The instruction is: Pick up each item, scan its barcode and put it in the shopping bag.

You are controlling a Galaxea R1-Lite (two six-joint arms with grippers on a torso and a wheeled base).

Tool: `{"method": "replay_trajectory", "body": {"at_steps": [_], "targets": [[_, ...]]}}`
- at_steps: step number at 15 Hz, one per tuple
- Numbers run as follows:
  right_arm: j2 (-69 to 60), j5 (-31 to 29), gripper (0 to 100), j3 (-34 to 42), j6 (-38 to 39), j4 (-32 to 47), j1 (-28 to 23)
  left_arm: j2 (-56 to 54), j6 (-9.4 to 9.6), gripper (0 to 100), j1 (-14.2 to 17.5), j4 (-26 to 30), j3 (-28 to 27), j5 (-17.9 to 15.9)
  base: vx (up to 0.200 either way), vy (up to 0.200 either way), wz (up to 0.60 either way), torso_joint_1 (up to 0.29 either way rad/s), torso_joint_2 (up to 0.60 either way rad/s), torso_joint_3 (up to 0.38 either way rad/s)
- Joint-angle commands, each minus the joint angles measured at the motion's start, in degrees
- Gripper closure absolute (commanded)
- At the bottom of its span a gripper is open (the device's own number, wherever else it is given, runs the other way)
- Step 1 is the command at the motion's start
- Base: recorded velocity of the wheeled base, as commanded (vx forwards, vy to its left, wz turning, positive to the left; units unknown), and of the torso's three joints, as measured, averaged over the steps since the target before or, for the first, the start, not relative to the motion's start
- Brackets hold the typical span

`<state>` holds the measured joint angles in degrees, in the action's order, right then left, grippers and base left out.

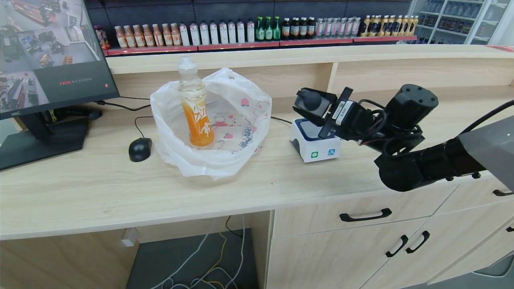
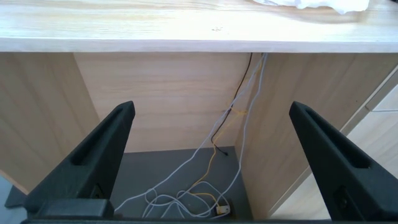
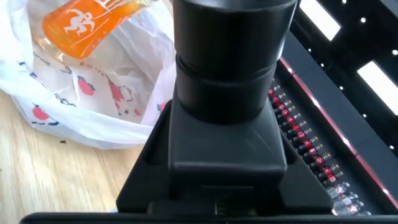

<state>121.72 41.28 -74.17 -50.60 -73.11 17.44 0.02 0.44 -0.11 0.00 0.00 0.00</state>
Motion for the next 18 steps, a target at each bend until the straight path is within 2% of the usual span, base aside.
{"method": "replay_trajectory", "body": {"at_steps": [1, 16, 18], "targets": [[0.0, 0.9, 100, -0.3, 0.0, 0.0, -0.7, 0.0, 0.09, 0, 0.0, 0.0, 0.0, 0.0, 0.000, 0.000, 0.00, 0.000, 0.00, 0.000], [-0.1, 4.1, 100, 3.0, -0.2, 0.0, -4.3, 0.0, 0.00, 0, 0.0, 0.0, 0.0, 0.0, 0.000, 0.000, 0.00, 0.000, 0.00, 0.000], [-0.5, 4.0, 100, 5.2, -0.2, -0.1, -4.3, 0.0, 0.00, 0, 0.0, 0.0, 0.0, 0.0, 0.000, 0.000, 0.00, 0.000, 0.00, 0.000]]}}
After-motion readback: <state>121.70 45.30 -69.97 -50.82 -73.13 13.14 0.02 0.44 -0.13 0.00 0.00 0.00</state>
